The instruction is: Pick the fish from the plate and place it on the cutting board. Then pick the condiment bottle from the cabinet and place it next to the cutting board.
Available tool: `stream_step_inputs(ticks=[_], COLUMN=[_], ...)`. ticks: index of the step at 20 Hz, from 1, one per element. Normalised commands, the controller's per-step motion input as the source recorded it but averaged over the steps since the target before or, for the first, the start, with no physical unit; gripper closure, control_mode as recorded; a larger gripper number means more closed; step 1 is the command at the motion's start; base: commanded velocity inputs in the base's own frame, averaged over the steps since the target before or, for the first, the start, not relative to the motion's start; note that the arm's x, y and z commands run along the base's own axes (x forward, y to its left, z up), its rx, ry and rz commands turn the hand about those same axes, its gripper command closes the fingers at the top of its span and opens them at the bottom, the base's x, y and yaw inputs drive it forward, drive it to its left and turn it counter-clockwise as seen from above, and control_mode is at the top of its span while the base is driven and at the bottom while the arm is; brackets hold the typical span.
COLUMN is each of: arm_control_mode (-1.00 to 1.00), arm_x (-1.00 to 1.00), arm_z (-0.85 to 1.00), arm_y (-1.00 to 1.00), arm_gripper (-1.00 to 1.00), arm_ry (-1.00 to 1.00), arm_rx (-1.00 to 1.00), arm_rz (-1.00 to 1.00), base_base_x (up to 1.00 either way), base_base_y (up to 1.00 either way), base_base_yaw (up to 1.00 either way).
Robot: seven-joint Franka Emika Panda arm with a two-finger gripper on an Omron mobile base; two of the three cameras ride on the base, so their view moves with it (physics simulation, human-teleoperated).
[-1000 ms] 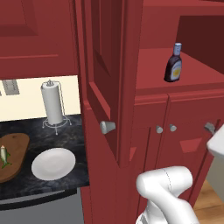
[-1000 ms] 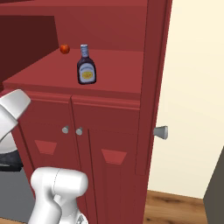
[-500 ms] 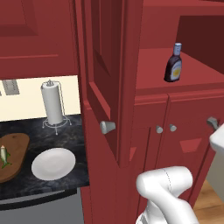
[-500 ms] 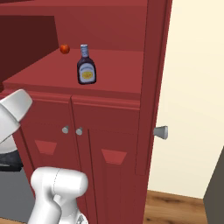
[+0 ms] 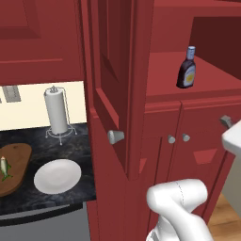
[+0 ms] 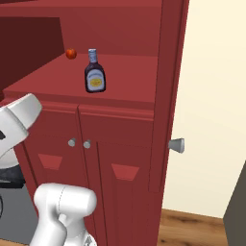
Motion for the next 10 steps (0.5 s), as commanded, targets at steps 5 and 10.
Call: stream_step_inputs(ticks=[5,10], arm_control_mode=[-1.00,-1.00], arm_x=[0.15,0.05], arm_z=[0.00,0.00], arm_y=[0.00,0.00], arm_gripper=[-1.00,-1.00], arm_ry=[-0.02,-0.01], arm_rx=[0.09,0.10], arm_rz=[-0.06,-0.05], base_base_x=[0.00,0.00], base_base_y=[0.00,0.00], base_base_yaw=[0.00,0.00])
